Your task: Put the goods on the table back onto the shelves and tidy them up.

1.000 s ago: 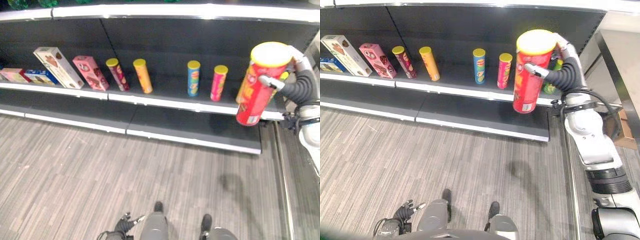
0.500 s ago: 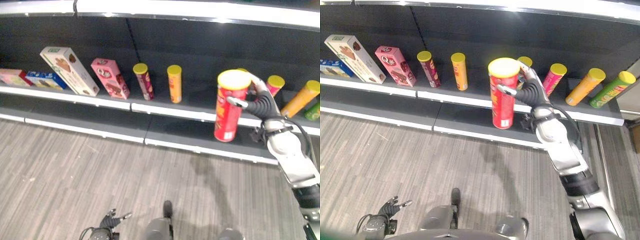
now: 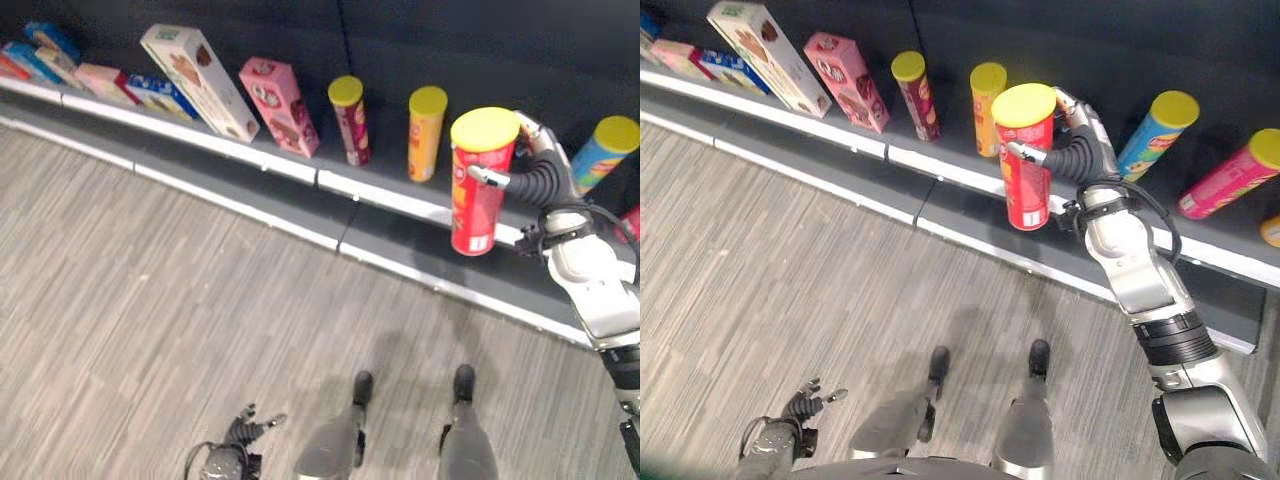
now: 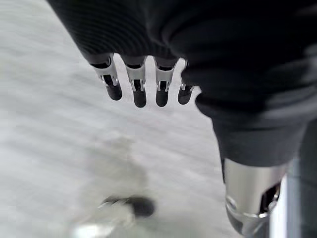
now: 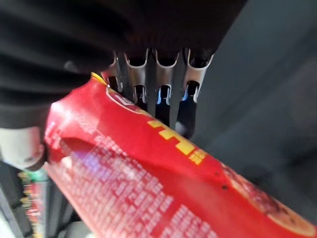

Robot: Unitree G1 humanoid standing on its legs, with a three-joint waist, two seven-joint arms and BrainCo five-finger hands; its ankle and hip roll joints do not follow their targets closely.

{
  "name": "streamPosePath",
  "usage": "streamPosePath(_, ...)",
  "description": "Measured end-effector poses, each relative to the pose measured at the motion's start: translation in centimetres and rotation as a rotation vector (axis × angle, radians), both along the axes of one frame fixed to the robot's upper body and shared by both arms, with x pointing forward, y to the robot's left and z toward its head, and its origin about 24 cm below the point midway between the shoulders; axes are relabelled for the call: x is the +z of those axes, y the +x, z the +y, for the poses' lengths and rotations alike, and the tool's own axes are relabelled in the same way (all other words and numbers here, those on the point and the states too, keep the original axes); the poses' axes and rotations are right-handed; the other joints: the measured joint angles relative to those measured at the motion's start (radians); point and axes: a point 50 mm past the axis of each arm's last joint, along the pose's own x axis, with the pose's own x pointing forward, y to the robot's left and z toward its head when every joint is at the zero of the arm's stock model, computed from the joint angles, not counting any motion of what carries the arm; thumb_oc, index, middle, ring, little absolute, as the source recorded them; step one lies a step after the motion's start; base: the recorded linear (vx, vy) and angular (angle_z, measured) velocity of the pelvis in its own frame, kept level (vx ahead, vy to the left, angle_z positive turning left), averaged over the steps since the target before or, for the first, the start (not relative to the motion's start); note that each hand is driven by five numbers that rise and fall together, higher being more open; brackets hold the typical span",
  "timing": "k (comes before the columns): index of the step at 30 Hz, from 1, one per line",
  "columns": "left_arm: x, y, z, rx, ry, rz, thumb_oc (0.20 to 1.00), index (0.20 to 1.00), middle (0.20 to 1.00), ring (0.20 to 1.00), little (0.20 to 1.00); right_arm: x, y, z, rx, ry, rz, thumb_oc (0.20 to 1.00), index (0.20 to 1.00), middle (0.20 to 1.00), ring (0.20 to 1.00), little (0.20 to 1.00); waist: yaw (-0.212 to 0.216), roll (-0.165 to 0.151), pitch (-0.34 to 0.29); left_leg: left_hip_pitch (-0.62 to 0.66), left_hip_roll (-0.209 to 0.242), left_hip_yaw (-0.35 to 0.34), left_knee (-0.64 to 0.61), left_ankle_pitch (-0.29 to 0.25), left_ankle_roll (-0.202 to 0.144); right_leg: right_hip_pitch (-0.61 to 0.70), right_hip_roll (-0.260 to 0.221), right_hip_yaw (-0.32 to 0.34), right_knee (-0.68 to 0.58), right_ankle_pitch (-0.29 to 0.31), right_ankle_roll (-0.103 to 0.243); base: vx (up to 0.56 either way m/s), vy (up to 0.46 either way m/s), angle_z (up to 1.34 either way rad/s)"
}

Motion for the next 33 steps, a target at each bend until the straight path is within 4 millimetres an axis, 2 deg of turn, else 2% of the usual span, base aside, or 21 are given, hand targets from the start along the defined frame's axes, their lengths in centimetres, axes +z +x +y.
streamPosePath(4,0.5,1.3,-0.9,-0.039,-0.012,-0.047,1.0,1.0,1.0,1.0,1.0,2.3,-0.3,-1.3,-0.086,-0.004,-0.117,0.2,0.2,0.2,0.2,0.2,-0.013,0.056,0.055,-0.013,0.027,0.006,-0.006,0.004,-0.011,-0.007,0.028,-0.021,0.0,-0.009,-0.016,0.02,-0.049,0.07)
streamPosePath(5,0.6,1.6,-1.1,-0.05,-0.014,-0.063,1.0,1.0,1.0,1.0,1.0,3.4,-0.4,-1.1,-0.108,-0.013,-0.186,0.2,0.2,0.2,0.2,0.2,-0.014,0.076,0.066,-0.022,0.027,0.014,-0.021,0.007,-0.016,-0.028,0.027,-0.017,0.0,-0.009,-0.017,0.01,-0.015,-0.12)
streamPosePath(7,0.9,2.2,-1.1,-0.051,-0.012,-0.084,1.0,1.0,1.0,1.0,1.0,4.6,-0.5,-1.0,-0.14,-0.022,-0.263,0.2,0.2,0.2,0.2,0.2,-0.014,0.09,0.079,-0.044,0.02,0.019,-0.022,0.009,-0.018,-0.052,0.02,-0.014,0.0,-0.005,-0.016,0.0,0.0,-0.05)
streamPosePath(14,1.4,3.0,-1.3,-0.047,0.012,-0.118,1.0,1.0,1.0,1.0,1.0,6.6,-0.5,-0.3,-0.232,-0.012,-0.444,0.2,0.2,0.2,0.2,0.2,0.001,0.097,0.099,-0.096,0.001,0.021,-0.022,0.015,-0.016,-0.103,-0.001,-0.008,0.0,0.0,-0.008,0.0,0.002,0.01)
streamPosePath(15,1.5,3.3,-1.5,-0.059,0.014,-0.128,1.0,1.0,1.0,1.0,1.0,7.8,-0.2,-0.5,-0.279,0.005,-0.496,0.2,0.2,0.2,0.2,0.2,0.007,0.097,0.099,-0.113,-0.008,0.024,-0.022,0.017,-0.014,-0.121,-0.009,-0.003,0.0,0.003,-0.004,0.0,0.0,0.0)
streamPosePath(17,1.9,4.3,-1.8,-0.07,0.021,-0.161,1.0,1.0,1.0,1.0,1.0,8.6,0.1,-1.2,-0.36,0.01,-0.542,0.2,0.2,0.2,0.2,0.2,0.027,0.097,0.099,-0.119,-0.015,0.023,-0.022,0.017,-0.014,-0.125,-0.017,-0.005,0.0,0.001,0.001,0.01,-0.01,0.06)
streamPosePath(22,2.4,4.9,-1.7,-0.047,0.023,-0.205,1.0,1.0,1.0,1.0,1.0,11.4,-0.3,-1.3,-0.428,0.024,-0.687,0.2,0.2,0.2,0.2,0.2,0.041,0.099,0.098,-0.175,-0.037,0.019,-0.022,0.031,-0.012,-0.172,-0.039,-0.016,0.0,0.002,0.012,0.0,0.001,0.1)
streamPosePath(29,2.8,5.6,-1.5,-0.054,0.03,-0.228,1.0,1.0,1.0,1.0,1.0,11.1,0.3,-2.8,-0.529,0.03,-0.674,0.2,0.2,0.2,0.2,0.2,0.052,0.099,0.098,-0.2,-0.064,-0.001,-0.021,0.035,-0.009,-0.179,-0.064,-0.047,0.0,-0.009,0.029,0.01,0.0,0.15)
streamPosePath(33,2.8,5.8,-2.0,-0.082,0.027,-0.228,1.0,1.0,1.0,1.0,1.0,11.1,0.4,-3.0,-0.536,0.042,-0.672,0.2,0.2,0.2,0.2,0.2,0.047,0.099,0.098,-0.221,-0.082,0.001,-0.021,0.037,-0.006,-0.2,-0.082,-0.044,0.0,-0.01,0.038,0.01,-0.002,0.01)
